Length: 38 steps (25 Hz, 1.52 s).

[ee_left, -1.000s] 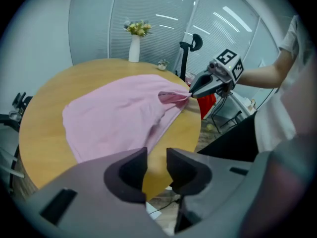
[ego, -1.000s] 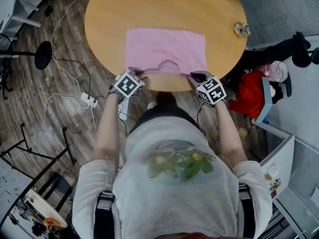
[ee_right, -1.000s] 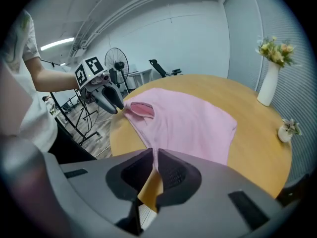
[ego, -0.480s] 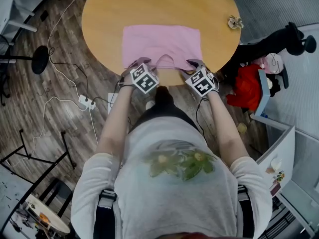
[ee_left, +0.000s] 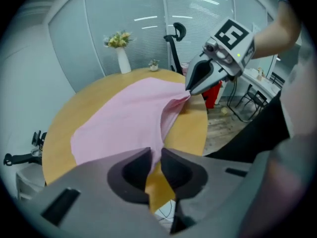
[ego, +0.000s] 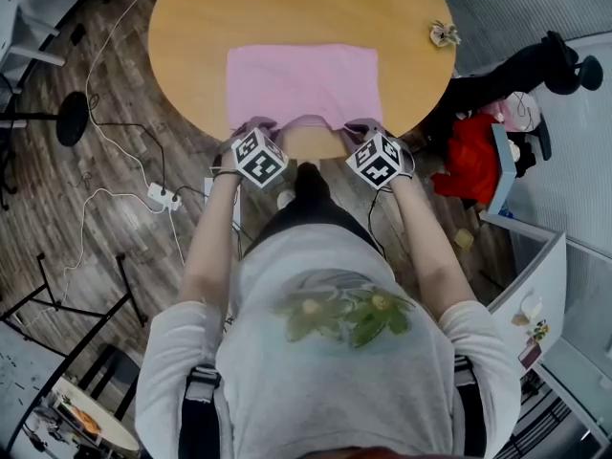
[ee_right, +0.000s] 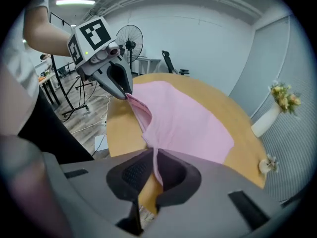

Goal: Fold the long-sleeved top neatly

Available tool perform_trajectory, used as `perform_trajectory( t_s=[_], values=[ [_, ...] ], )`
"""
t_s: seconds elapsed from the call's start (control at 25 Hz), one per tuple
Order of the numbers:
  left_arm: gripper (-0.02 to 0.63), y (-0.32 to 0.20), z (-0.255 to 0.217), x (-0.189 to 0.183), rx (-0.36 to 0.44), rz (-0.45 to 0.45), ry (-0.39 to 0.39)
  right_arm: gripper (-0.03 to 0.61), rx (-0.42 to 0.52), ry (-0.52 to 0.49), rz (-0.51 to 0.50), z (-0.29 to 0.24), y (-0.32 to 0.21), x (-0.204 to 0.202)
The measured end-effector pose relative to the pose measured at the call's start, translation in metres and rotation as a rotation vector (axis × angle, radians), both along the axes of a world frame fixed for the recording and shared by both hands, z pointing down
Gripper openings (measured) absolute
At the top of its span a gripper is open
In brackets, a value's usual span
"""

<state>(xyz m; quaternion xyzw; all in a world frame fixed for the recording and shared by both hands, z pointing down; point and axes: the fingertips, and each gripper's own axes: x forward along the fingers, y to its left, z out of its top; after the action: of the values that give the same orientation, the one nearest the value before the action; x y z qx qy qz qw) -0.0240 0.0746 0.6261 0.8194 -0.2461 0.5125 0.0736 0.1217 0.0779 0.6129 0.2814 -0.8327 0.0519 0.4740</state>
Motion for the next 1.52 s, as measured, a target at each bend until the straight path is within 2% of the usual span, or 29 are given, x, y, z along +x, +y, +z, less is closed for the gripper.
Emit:
perform_trajectory(
  t_s=[0.04,0.08,0.12,0.16,0.24,0.32,0.4,0.44,0.52,0.64,0.68,0.76,0.92,1.04,1.16,1.28,1.4,1.52],
  values=[
    [0.05,0.007,0.013,-0.002,-0.039,0.009,-0.026,0.04,-0.052,-0.009,0.013,0.012,0.005,0.001],
    [0.067,0.013,0.026,-0.004,-0.087,0.011,-0.044,0.073,-0.113,-0.032,0.036,0.022,0.009,0.001],
    [0.088,0.019,0.034,-0.005,-0.133,0.007,-0.049,0.148,-0.169,-0.062,0.062,0.028,0.012,-0.001],
    [0.104,0.024,0.035,-0.004,-0.171,-0.004,-0.034,0.197,-0.207,-0.091,0.084,0.029,0.014,-0.002],
    [0.106,0.027,0.017,0.003,-0.214,-0.047,0.067,0.198,-0.207,-0.138,0.107,0.016,0.012,-0.004],
    [0.106,0.016,-0.012,0.012,-0.217,-0.118,0.224,0.198,-0.163,-0.211,0.135,-0.005,0.001,-0.007],
    [0.106,-0.01,-0.034,0.015,-0.179,-0.207,0.335,0.196,-0.14,-0.283,0.176,-0.02,-0.014,-0.012],
    [0.106,-0.027,-0.038,0.011,-0.146,-0.257,0.348,0.196,-0.138,-0.297,0.197,-0.022,-0.023,-0.013],
    [0.106,-0.054,-0.028,-0.006,-0.094,-0.351,0.299,0.196,-0.152,-0.267,0.235,-0.013,-0.036,-0.01],
    [0.106,-0.057,0.005,-0.04,-0.139,-0.442,0.156,0.196,-0.227,-0.17,0.282,0.024,-0.039,0.003],
    [0.106,-0.049,0.015,-0.043,-0.17,-0.447,0.138,0.196,-0.248,-0.157,0.289,0.035,-0.037,0.007],
    [0.106,-0.035,0.025,-0.037,-0.206,-0.434,0.162,0.195,-0.261,-0.171,0.296,0.043,-0.035,0.013],
    [0.106,-0.034,0.014,-0.036,-0.191,-0.459,0.211,0.196,-0.274,-0.238,0.257,0.03,-0.034,0.012],
    [0.106,-0.041,-0.008,-0.029,-0.162,-0.494,0.286,0.196,-0.262,-0.332,0.26,0.007,-0.043,0.016],
    [0.106,-0.048,-0.034,-0.002,-0.153,-0.49,0.389,0.196,-0.226,-0.38,0.295,-0.012,-0.064,0.033],
    [0.106,-0.045,-0.044,0.04,-0.18,-0.428,0.452,0.196,-0.2,-0.376,0.347,-0.018,-0.093,0.06],
    [0.106,-0.04,-0.037,0.083,-0.187,-0.328,0.436,0.196,-0.185,-0.365,0.395,-0.019,-0.124,0.085],
    [0.106,-0.036,-0.004,0.094,-0.211,-0.293,0.324,0.196,-0.183,-0.347,0.428,-0.017,-0.15,0.1]
  ],
)
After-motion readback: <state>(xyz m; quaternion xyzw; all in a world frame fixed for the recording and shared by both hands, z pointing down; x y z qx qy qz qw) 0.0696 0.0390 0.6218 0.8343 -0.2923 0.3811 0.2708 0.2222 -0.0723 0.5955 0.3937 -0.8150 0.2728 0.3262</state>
